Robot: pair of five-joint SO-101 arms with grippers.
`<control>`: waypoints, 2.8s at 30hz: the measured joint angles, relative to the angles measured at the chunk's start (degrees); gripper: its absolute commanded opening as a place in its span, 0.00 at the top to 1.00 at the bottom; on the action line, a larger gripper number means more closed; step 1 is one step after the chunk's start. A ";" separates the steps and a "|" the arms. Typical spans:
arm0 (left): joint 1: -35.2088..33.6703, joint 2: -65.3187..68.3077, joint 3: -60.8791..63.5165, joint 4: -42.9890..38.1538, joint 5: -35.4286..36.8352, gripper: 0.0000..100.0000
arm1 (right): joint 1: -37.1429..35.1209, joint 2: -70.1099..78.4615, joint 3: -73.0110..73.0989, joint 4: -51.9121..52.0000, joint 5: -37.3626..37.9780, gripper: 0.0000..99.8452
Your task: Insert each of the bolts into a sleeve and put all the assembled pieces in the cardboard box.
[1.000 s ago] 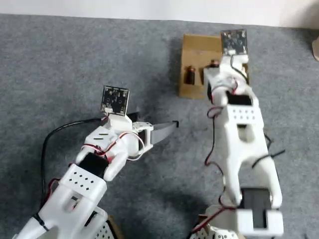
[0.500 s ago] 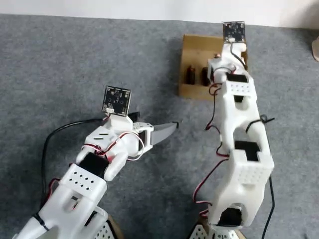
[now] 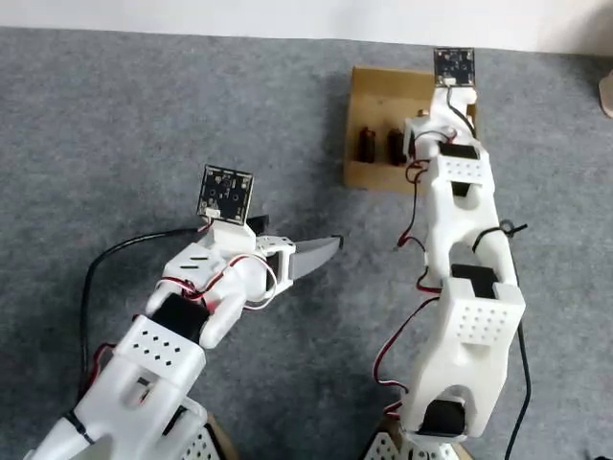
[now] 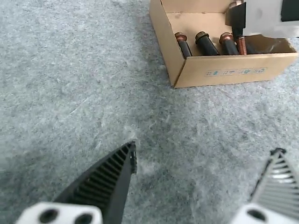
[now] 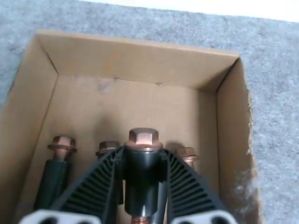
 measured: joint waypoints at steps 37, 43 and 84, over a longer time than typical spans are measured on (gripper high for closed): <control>0.00 0.00 0.00 0.00 -0.53 0.63 | -1.67 -37.10 33.67 14.15 0.00 1.00; -2.81 0.00 -2.37 5.10 -3.34 0.73 | -1.93 -48.79 46.95 14.15 -0.53 1.00; -32.79 -52.13 21.27 36.92 -19.69 0.82 | -2.11 -87.38 92.22 14.15 -4.04 1.00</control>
